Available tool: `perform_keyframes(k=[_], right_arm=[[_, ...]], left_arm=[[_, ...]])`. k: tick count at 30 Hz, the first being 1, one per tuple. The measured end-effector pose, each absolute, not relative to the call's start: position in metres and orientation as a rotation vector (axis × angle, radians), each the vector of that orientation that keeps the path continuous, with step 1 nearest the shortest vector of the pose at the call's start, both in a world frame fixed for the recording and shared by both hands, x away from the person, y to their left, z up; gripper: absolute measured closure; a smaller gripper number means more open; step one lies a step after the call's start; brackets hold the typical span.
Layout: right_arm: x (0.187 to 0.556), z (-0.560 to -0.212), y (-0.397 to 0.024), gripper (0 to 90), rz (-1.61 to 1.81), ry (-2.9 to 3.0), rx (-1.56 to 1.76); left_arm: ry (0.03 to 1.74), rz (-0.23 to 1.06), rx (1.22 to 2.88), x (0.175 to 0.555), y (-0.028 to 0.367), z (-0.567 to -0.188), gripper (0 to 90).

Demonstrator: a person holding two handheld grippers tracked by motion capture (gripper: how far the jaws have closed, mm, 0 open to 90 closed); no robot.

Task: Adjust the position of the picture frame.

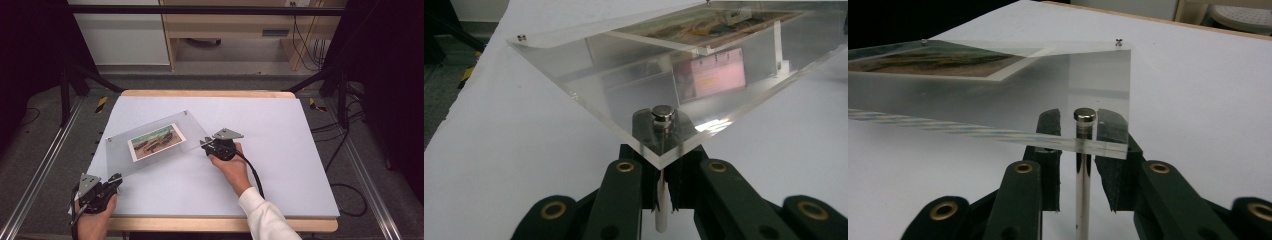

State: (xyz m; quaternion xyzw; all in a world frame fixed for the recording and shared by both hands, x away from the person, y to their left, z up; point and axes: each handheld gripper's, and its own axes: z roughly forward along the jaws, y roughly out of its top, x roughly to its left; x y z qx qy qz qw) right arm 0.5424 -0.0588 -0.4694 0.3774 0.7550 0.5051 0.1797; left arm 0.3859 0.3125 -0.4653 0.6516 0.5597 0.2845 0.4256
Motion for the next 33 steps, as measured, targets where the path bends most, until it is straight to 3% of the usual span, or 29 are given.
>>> perform_keyframes(k=[8,25,33], right_arm=[[0.5419,-0.4690,-0.0586,84.0,1.424,2.135,1.069],[0.5431,-0.4650,-0.0583,84.5,1.410,2.151,1.080],[0.5430,-0.4654,-0.0577,84.5,1.397,2.158,1.085]], left_arm=[[1.401,0.708,1.630,0.3859,0.3126,-0.4651,83.4],[1.413,0.704,1.633,0.3876,0.3114,-0.4617,78.0],[1.430,0.661,1.640,0.3899,0.3145,-0.4616,81.2]])
